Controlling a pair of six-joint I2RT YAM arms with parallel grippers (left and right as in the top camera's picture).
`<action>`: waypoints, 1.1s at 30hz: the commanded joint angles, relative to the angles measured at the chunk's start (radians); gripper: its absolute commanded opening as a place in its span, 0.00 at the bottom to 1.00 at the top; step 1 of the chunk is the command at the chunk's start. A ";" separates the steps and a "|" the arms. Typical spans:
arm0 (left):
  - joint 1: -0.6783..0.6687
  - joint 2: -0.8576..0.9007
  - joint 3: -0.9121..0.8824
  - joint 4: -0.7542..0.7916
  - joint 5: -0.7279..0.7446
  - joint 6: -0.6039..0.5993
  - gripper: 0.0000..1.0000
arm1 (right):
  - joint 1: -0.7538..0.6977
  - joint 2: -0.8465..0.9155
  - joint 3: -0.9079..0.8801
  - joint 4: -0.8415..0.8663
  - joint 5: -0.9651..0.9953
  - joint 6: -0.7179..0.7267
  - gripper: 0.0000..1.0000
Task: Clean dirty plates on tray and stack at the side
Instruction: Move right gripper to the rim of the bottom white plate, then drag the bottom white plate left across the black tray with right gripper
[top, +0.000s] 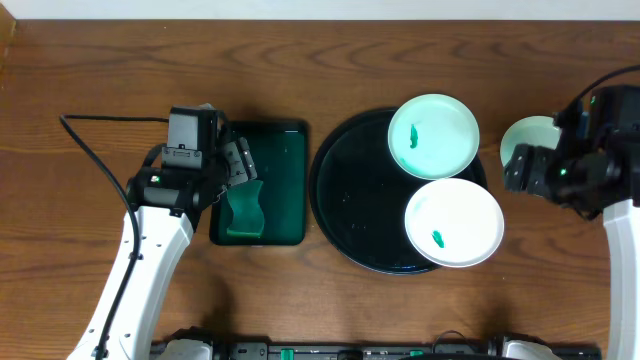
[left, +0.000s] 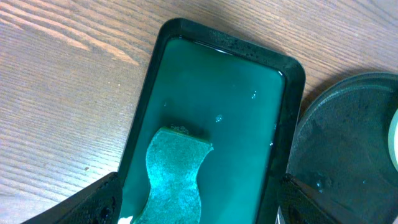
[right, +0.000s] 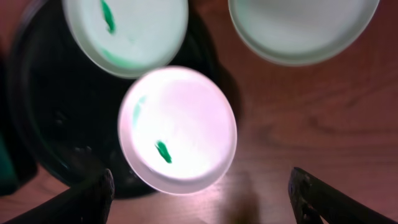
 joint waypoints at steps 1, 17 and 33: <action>0.004 0.000 0.022 0.000 -0.013 0.010 0.80 | 0.013 0.005 -0.118 0.014 0.019 0.016 0.86; 0.004 0.000 0.022 0.000 -0.013 0.010 0.80 | 0.013 0.006 -0.631 0.485 0.049 0.204 0.59; 0.004 0.000 0.022 0.000 -0.013 0.010 0.80 | 0.113 0.005 -0.673 0.516 -0.364 0.245 0.01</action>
